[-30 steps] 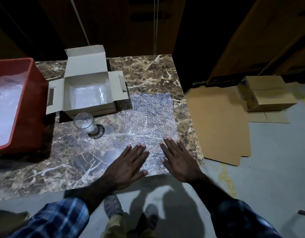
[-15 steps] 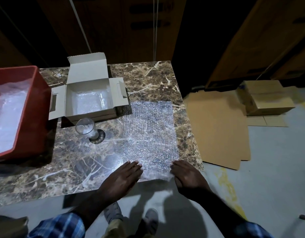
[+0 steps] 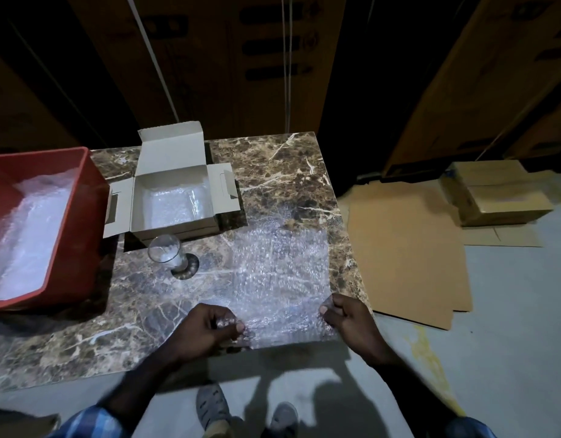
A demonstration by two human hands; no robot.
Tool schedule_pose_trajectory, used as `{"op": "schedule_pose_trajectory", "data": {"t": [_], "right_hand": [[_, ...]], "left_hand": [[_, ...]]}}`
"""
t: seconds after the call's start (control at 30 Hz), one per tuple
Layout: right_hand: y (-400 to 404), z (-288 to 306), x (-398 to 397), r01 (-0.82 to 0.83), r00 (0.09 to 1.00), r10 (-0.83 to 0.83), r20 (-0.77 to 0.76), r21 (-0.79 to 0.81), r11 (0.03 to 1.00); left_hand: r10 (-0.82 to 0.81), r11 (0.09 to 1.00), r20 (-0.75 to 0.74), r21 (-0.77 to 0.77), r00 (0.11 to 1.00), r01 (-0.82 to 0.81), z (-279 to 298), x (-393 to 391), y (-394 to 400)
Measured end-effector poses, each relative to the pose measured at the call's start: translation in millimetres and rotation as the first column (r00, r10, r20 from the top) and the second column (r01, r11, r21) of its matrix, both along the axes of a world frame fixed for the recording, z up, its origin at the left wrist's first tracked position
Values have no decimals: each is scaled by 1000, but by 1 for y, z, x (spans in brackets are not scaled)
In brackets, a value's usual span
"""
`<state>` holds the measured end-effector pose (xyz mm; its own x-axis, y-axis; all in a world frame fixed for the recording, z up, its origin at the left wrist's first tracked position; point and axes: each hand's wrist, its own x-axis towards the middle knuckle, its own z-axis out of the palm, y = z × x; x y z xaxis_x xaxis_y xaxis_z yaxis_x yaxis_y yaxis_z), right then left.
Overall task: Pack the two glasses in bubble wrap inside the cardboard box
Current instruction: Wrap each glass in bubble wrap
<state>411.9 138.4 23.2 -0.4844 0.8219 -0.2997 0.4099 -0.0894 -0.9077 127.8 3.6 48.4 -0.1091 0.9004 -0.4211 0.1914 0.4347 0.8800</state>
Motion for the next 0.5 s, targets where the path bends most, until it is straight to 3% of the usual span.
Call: {"op": "schedule_pose_trajectory", "data": {"t": [0.13,0.33,0.5], "right_hand": [[9,11,-12,87,996,-87,-9,6,996],[34,15,-39,216,970,-234,70,198,956],[59,4,-65,255,936,-299,187,225,940]], "left_hand": [[121,989,17,80,993,-122,2,-2,14],[339,934,-135,167,931,-316,-18,-5,72],[438,897,-377,236,816,-373,-33,-2,116]]}}
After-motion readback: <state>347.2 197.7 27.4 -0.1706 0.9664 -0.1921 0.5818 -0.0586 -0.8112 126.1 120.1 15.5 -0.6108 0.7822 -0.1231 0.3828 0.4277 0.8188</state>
